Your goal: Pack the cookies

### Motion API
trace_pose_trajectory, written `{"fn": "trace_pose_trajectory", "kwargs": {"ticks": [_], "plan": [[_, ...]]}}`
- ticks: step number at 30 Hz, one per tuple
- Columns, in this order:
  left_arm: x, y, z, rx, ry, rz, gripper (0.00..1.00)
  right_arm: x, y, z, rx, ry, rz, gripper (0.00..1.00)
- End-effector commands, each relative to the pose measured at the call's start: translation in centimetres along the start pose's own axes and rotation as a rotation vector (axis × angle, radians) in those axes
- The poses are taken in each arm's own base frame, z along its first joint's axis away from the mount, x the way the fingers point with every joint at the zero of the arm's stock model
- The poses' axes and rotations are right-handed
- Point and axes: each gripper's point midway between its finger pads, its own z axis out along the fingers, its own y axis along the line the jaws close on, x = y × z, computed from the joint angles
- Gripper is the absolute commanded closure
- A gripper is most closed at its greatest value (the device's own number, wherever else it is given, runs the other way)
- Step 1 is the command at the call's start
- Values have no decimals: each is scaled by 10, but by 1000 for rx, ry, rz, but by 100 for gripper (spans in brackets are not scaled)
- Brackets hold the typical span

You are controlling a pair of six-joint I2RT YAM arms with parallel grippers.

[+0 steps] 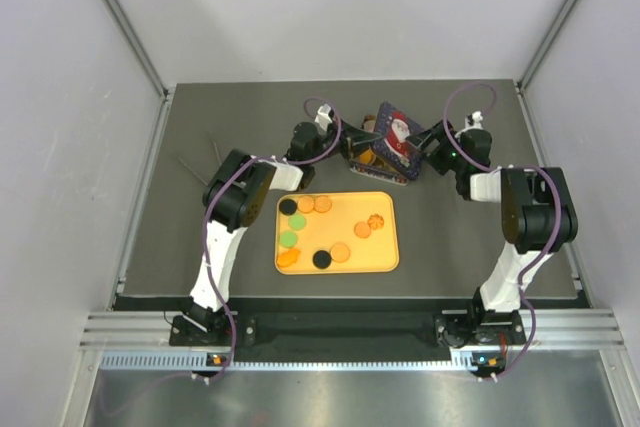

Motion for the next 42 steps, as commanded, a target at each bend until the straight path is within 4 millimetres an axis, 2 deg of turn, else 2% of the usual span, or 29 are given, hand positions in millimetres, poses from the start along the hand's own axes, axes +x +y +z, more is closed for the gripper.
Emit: {"fn": "trace_pose_trajectory", "kwargs": {"ticks": [1,4,9,16,33,42], "plan": [[-1,-6,-6,46,4,46,98,-6,10,1,-69,-26,-19,7],[-2,-2,-8,36,2,45,94,-5,10,1,-69,-23,-19,7],[-8,7,-14,15,-5,42,81,-5,9,0,-67,-24,-21,6],[-16,12,-20,-8,-13,50,71,-2,8,2,-51,-13,-28,6],[-38,36,-45,-104,-44,54,69,2,5,5,19,13,-75,9],[-48,45,-53,-148,-46,57,68,6,14,13,44,41,-126,9]]}}
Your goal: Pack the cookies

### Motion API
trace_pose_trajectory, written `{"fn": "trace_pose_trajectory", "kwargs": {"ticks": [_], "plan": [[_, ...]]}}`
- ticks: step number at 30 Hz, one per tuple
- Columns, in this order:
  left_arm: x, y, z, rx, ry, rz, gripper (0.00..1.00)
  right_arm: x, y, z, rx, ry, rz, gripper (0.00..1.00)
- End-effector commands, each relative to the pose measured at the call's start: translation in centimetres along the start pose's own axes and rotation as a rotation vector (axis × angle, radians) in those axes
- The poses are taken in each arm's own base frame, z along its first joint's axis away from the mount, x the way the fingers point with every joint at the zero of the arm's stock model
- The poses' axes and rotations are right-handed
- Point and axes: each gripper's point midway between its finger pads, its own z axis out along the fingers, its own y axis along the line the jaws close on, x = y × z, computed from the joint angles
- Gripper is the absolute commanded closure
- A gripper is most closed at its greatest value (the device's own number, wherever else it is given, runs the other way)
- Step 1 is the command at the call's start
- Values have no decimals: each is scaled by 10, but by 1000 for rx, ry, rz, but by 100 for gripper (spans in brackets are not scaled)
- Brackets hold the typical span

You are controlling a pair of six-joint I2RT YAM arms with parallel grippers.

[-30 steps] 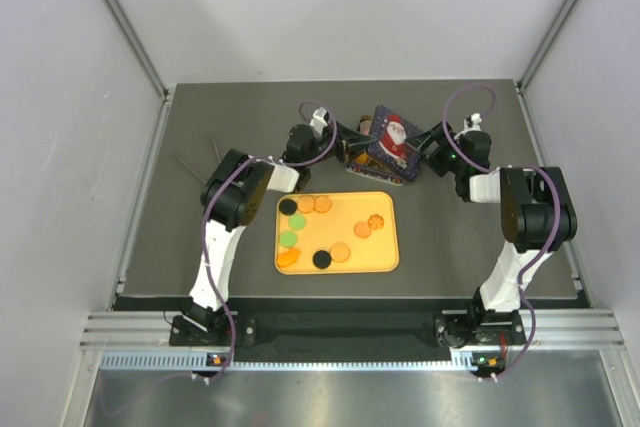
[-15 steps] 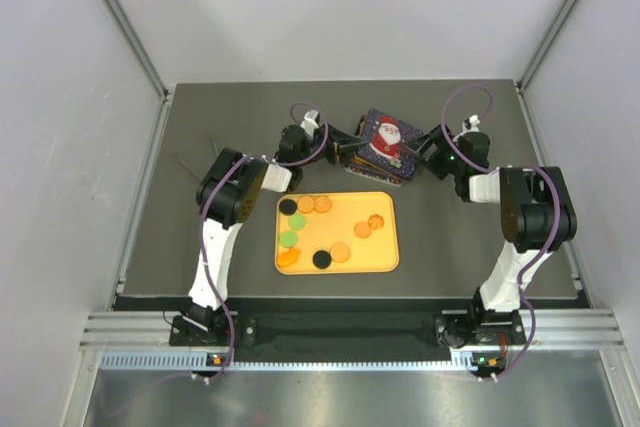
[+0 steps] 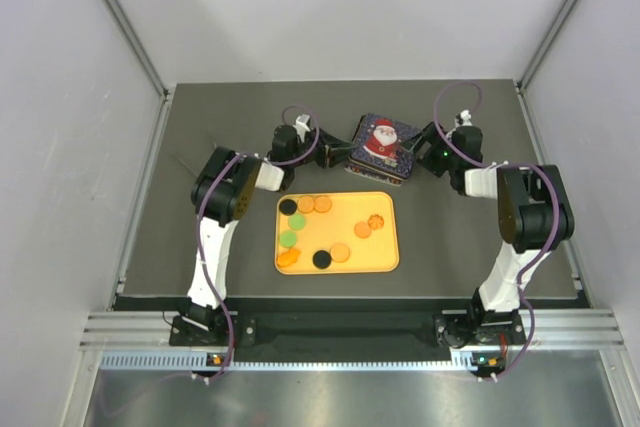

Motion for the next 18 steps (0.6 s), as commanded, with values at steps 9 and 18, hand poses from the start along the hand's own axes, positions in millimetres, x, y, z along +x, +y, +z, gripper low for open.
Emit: {"fn": "trace_pose_trajectory", "kwargs": {"ticks": [9,18], "plan": [[-10,-13,-10,9,11,72,65,-16,24,7,2,-16,-89,9],[-15,-14,-20,-4,11,72,64,-15,24,11,52,1,-129,10]]}}
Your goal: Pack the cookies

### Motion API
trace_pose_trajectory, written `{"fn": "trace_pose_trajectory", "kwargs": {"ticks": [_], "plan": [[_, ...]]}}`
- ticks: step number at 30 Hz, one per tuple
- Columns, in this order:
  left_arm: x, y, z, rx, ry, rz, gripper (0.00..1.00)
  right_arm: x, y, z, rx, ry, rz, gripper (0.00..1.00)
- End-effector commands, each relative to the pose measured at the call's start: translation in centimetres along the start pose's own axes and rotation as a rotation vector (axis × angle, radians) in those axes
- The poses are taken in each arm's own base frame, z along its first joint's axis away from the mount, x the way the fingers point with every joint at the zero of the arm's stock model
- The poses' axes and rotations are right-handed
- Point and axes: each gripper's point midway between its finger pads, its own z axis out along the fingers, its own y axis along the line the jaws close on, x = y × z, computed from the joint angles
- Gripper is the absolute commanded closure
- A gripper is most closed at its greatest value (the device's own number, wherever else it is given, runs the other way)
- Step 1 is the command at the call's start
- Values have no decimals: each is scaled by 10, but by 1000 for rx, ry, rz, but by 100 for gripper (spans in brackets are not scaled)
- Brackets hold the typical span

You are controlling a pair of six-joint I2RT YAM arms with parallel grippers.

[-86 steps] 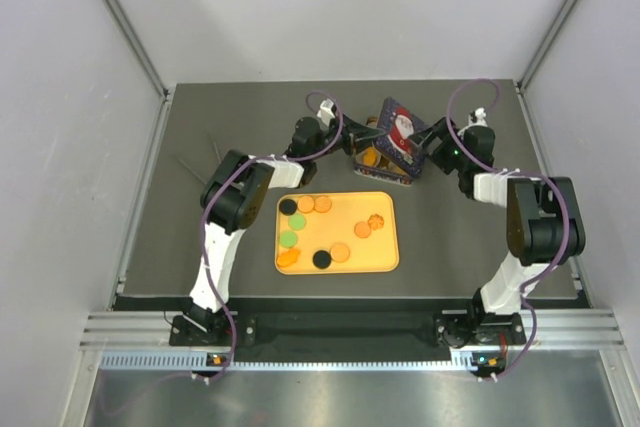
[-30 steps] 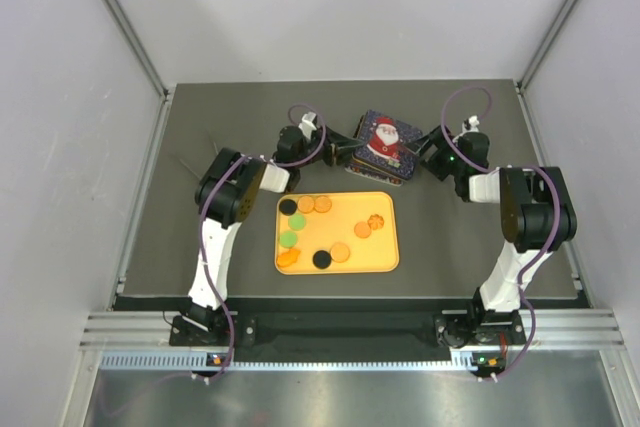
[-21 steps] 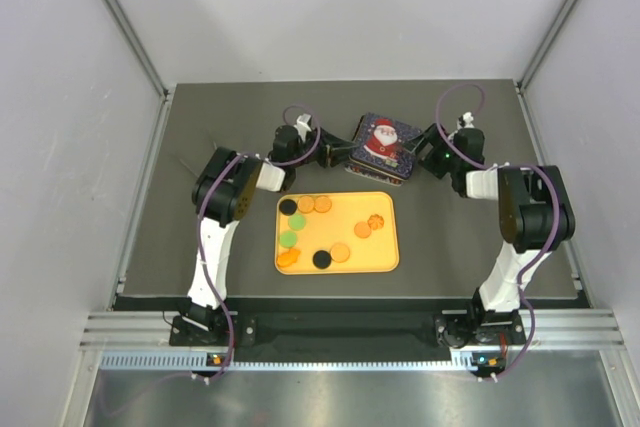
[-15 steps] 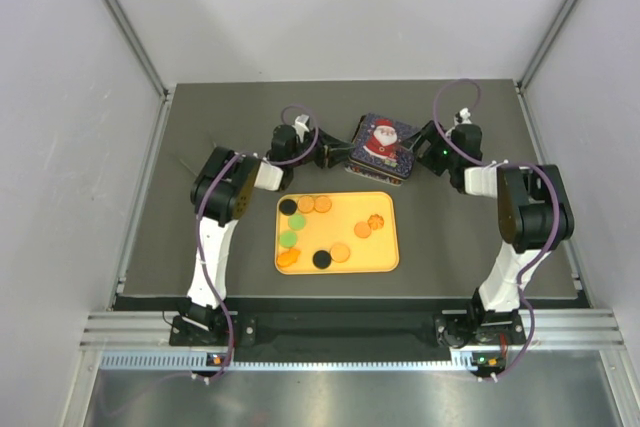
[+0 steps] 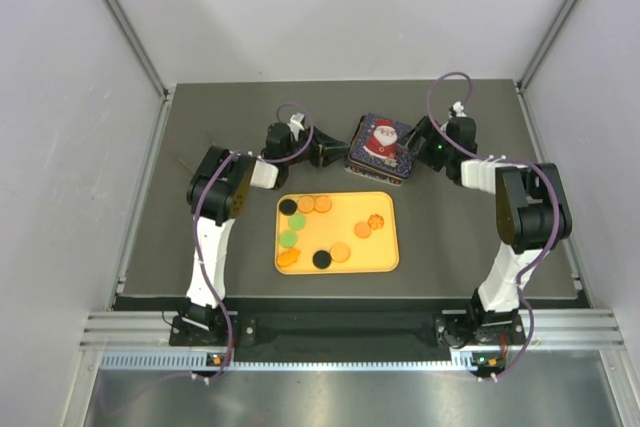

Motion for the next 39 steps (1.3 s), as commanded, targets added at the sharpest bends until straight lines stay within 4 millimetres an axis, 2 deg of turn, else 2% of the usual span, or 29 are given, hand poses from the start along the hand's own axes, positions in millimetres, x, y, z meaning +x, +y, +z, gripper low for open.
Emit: {"fn": "trace_pose_trajectory", "kwargs": {"ticks": [1,14,20,26,30,39], "plan": [[-3,-22,-9,17,-1,54,64,-13,14,2,-3,-26,-51,10],[-11,-19,-20,-54,-23,88,65,-17,15,5,78,-4,-114,12],[-19,-9,-14,-88,-41,89,66,-17,15,8,121,16,-151,13],[-28,-13,-5,-83,-58,88,67,-15,18,14,155,39,-184,13],[-32,-4,-3,-130,-78,83,69,-14,25,16,167,42,-214,14],[-31,14,8,-233,-109,84,78,-10,24,21,192,54,-232,14]]}}
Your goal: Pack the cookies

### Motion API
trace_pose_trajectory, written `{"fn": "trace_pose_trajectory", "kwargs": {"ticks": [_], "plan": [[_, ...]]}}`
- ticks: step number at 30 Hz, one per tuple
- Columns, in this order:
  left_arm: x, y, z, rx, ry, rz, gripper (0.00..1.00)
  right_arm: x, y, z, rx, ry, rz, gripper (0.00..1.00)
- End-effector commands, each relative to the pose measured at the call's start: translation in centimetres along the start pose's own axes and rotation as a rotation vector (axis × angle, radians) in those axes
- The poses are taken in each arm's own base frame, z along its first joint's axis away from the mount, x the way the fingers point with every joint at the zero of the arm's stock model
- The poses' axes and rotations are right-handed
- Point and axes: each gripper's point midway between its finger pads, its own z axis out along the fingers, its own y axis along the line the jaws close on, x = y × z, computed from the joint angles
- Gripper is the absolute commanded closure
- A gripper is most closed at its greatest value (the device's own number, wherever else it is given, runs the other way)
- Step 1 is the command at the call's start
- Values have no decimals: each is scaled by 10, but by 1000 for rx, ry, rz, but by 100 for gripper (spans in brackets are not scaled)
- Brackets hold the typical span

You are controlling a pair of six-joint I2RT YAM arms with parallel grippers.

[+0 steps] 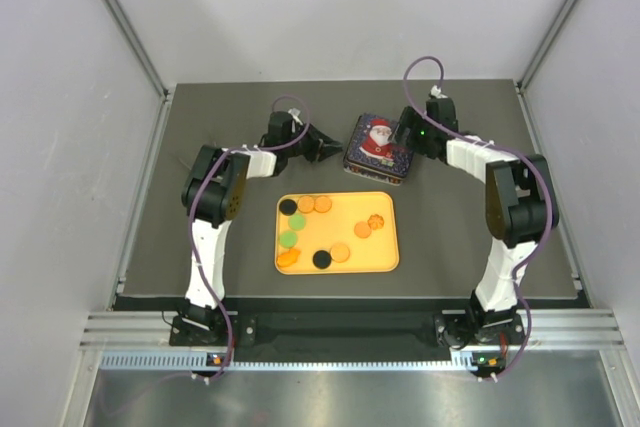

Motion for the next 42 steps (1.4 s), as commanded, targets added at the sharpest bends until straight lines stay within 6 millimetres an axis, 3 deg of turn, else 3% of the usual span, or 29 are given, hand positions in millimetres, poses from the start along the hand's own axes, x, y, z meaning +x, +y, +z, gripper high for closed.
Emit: {"fn": "trace_pose_trajectory", "kwargs": {"ticks": [1,13,22,28,38,42], "plan": [[-2,-4,11,-37,-29,65,79,-10,9,1,6,-22,-37,14],[22,12,20,-116,5,79,85,-12,20,-1,30,-4,-92,12],[35,12,17,-119,14,86,86,7,11,12,58,70,-107,10],[34,14,12,-136,8,95,85,9,-3,14,86,87,-86,10],[15,11,-8,-142,-41,99,72,9,1,-6,45,73,-40,9],[10,2,-26,-149,-70,114,68,-8,-1,-18,52,19,-26,4]]}}
